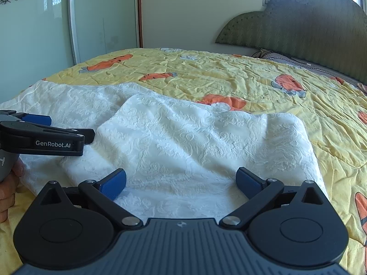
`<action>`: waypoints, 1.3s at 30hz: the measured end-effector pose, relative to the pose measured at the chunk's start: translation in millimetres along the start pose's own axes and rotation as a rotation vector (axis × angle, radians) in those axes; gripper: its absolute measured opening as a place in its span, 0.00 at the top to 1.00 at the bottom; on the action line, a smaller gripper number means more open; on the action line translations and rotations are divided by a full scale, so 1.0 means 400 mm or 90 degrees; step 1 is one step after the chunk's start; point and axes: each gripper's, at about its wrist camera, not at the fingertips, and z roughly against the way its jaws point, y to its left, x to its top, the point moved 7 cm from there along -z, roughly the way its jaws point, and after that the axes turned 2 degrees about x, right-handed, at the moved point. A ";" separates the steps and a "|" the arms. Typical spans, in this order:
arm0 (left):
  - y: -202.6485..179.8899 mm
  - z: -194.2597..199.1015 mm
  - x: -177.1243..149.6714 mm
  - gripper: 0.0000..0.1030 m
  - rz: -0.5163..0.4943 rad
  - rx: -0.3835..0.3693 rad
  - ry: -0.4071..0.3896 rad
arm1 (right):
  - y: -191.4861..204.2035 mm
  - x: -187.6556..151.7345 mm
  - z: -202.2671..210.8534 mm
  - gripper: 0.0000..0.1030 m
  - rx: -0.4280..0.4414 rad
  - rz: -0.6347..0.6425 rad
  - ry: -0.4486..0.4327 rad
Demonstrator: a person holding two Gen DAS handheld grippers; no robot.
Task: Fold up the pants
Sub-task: 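Move both open grippers to the end of the folded trousers, then grasp the trouser end with the right gripper while the left gripper grasps beside it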
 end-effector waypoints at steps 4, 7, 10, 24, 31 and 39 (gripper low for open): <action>-0.001 0.002 0.001 0.06 -0.001 0.000 0.000 | -0.002 0.001 -0.001 0.00 -0.003 0.003 0.000; 0.010 0.032 0.002 0.11 -0.001 -0.011 -0.002 | 0.012 0.015 0.011 0.00 -0.020 0.000 -0.011; 0.047 0.087 0.005 0.11 0.011 -0.030 -0.009 | 0.093 0.052 0.041 0.00 0.015 0.073 -0.061; 0.604 0.163 -0.033 0.13 0.364 0.088 0.092 | 0.681 0.074 0.044 0.32 0.170 0.528 -0.186; 0.659 0.107 -0.086 0.17 0.524 -0.068 0.161 | 0.779 0.044 -0.006 0.42 0.205 0.583 -0.129; 0.660 0.073 -0.094 0.27 0.619 -0.159 0.159 | 0.809 -0.019 -0.021 0.82 0.097 0.715 -0.200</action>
